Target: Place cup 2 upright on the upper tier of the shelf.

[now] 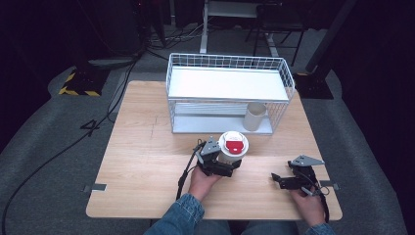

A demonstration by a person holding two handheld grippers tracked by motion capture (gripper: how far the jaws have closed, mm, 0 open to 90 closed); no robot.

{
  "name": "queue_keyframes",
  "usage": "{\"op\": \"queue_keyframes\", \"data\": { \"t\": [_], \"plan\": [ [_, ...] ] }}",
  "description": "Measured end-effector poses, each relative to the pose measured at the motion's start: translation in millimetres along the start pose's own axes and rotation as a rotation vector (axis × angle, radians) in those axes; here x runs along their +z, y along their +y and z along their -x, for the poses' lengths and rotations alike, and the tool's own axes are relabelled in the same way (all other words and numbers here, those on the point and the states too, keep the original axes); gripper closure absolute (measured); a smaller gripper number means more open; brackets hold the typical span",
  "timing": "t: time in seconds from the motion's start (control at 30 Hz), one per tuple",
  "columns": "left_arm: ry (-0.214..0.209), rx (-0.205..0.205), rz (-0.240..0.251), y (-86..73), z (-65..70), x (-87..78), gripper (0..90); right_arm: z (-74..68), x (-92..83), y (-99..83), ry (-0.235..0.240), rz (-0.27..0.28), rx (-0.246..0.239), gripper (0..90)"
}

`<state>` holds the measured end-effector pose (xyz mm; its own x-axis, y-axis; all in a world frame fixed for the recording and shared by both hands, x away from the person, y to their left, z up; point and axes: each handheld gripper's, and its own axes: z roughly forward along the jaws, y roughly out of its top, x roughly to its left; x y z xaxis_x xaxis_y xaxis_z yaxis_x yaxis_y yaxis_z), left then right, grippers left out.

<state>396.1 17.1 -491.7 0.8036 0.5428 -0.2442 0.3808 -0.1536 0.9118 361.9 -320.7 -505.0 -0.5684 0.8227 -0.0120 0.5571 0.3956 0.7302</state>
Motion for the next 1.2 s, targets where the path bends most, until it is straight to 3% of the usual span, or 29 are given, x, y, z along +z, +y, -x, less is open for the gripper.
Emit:
{"op": "queue_keyframes", "data": {
  "t": [0.57,0.8,1.2],
  "plan": [
    [0.019,0.053,-0.003,0.7,3.7,3.2,9.5,0.0,0.0,0.0,0.0,0.0,0.0,11.1],
    [0.047,0.06,-0.015,2.4,6.7,-0.3,10.8,-0.7,0.2,0.1,-0.003,0.0,0.005,11.0],
    [0.049,0.09,-0.011,8.0,15.8,-12.1,12.4,-0.7,0.2,0.1,-0.004,0.0,0.005,11.1]
  ]
}}
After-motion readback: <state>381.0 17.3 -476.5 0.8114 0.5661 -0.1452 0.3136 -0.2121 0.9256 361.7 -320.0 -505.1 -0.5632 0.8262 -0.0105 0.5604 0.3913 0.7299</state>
